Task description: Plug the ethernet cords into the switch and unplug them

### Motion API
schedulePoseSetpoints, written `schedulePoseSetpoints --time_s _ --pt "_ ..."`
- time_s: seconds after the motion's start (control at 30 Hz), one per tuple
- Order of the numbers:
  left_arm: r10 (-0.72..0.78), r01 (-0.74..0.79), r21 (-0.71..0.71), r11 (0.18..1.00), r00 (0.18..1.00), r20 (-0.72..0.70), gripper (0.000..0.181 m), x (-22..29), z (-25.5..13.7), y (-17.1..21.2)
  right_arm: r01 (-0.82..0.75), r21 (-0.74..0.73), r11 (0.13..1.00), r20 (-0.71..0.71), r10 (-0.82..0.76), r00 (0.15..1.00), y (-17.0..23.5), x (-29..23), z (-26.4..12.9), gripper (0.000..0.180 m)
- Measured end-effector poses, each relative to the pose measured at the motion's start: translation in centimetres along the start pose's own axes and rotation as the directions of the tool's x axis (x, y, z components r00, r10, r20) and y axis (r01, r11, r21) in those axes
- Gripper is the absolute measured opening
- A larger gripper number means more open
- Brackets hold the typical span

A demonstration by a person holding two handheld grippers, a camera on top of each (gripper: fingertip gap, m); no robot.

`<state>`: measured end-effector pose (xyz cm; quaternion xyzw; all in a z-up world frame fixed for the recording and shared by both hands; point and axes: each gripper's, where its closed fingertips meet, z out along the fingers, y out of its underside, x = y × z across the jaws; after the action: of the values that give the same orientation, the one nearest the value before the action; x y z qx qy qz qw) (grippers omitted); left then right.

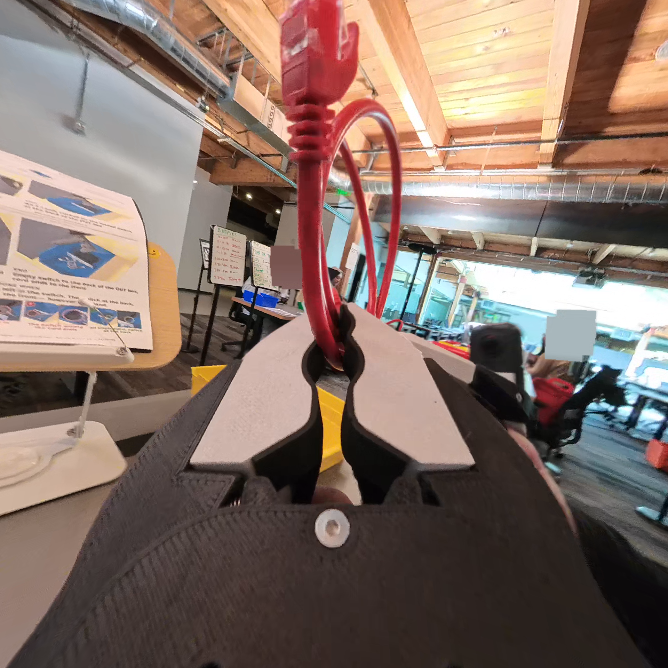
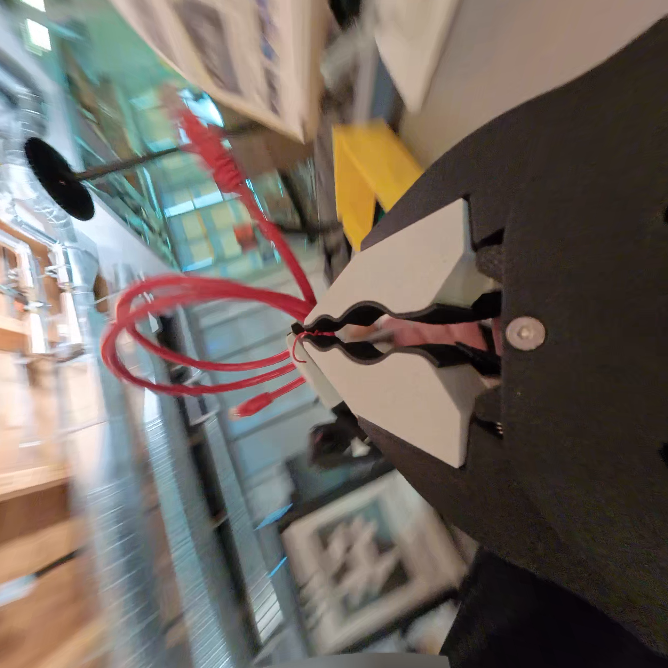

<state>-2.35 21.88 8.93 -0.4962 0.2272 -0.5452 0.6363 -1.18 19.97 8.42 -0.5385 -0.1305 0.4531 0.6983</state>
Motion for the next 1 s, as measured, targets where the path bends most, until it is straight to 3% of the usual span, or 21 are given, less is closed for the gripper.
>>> schedulePoseSetpoints --time_s 0.07,0.13,0.43,0.67,0.73,0.77,0.87,0.93,1.0 --pt "0.084 -0.084 0.011 0.996 0.996 0.022 0.006 -0.4 -0.1 0.0 -0.315 0.083 0.945 0.086 0.309 0.947 0.2 0.2 0.0 0.000" --pt "0.140 -0.140 0.015 0.990 0.990 0.036 0.007 -0.8 -0.3 0.0 -0.400 0.126 0.908 0.127 0.386 0.914 0.6 -0.1 0.1 0.000" --pt "0.273 -0.275 0.024 0.961 0.960 0.066 0.006 -0.8 -0.6 -1.9 -0.470 0.045 0.882 0.208 0.451 0.868 2.0 -2.1 1.1 0.000" --pt "0.241 -0.244 0.033 0.969 0.966 0.090 0.006 -1.4 -0.8 -2.7 -0.310 -0.095 0.946 0.217 0.324 0.921 2.9 -2.6 1.1 0.000" --pt "0.184 -0.197 0.055 0.979 0.967 0.175 0.005 -3.9 -1.3 -4.0 -0.124 -0.274 0.954 0.274 0.201 0.940 6.1 -3.6 0.8 0.000" --pt "0.203 -0.216 0.047 0.975 0.959 0.196 0.005 -4.9 -1.6 -4.5 0.019 -0.307 0.952 0.225 0.053 0.973 7.3 -2.6 0.8 0.000" --pt "0.185 -0.195 0.026 0.981 0.960 0.209 0.005 -5.7 -1.8 -4.8 0.302 -0.284 0.910 0.133 -0.274 0.952 6.7 -1.3 1.1 0.002" --pt "0.184 -0.187 -0.007 0.982 0.963 0.199 0.005 -5.2 -1.4 -3.7 0.468 -0.266 0.843 0.061 -0.470 0.881 5.4 -0.7 1.2 0.019" --pt "0.178 -0.175 -0.032 0.984 0.968 0.178 0.005 -4.5 -1.0 -2.5 0.677 -0.300 0.672 0.023 -0.705 0.709 5.0 -0.1 1.1 0.025"
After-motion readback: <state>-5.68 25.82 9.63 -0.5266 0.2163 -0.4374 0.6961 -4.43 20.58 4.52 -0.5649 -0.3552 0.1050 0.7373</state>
